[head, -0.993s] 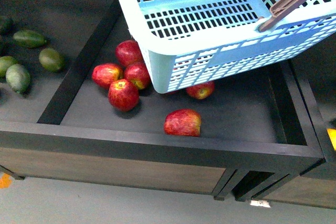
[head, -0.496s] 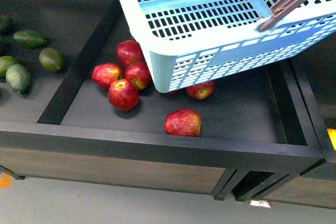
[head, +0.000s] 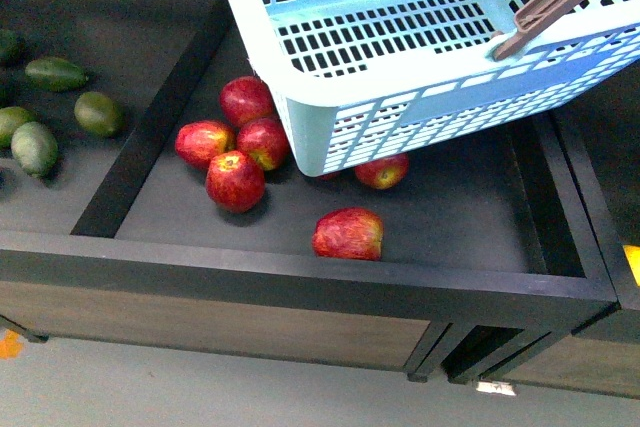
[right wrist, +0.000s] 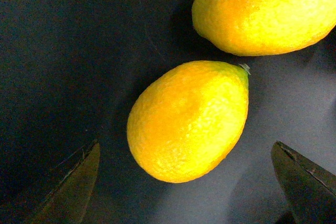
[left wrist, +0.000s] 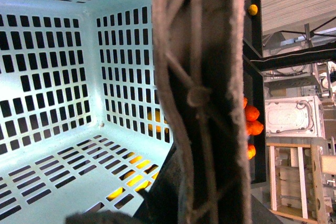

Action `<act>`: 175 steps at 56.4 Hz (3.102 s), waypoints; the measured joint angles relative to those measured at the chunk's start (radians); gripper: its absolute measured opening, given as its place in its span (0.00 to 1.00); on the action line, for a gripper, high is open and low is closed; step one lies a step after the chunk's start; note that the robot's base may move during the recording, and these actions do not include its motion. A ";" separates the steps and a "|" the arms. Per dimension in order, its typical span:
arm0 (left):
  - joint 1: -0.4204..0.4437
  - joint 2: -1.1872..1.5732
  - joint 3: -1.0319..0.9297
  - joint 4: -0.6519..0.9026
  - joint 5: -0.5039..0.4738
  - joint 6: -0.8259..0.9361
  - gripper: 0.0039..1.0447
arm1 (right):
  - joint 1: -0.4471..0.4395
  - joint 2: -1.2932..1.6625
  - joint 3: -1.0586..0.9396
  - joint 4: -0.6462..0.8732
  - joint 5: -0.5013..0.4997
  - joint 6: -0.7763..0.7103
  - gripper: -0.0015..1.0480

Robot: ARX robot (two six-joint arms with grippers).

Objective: Pick lemon and mango into basket

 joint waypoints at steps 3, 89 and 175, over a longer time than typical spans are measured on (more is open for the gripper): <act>0.000 0.000 0.000 0.000 0.000 0.000 0.05 | -0.003 0.020 0.026 -0.012 0.002 0.003 0.92; 0.000 0.000 0.000 0.000 0.000 0.000 0.05 | -0.103 -0.540 -0.628 0.492 -0.355 -0.327 0.62; -0.001 0.000 0.000 0.000 0.001 0.000 0.05 | 0.251 -1.289 -1.285 0.919 -0.295 -0.677 0.58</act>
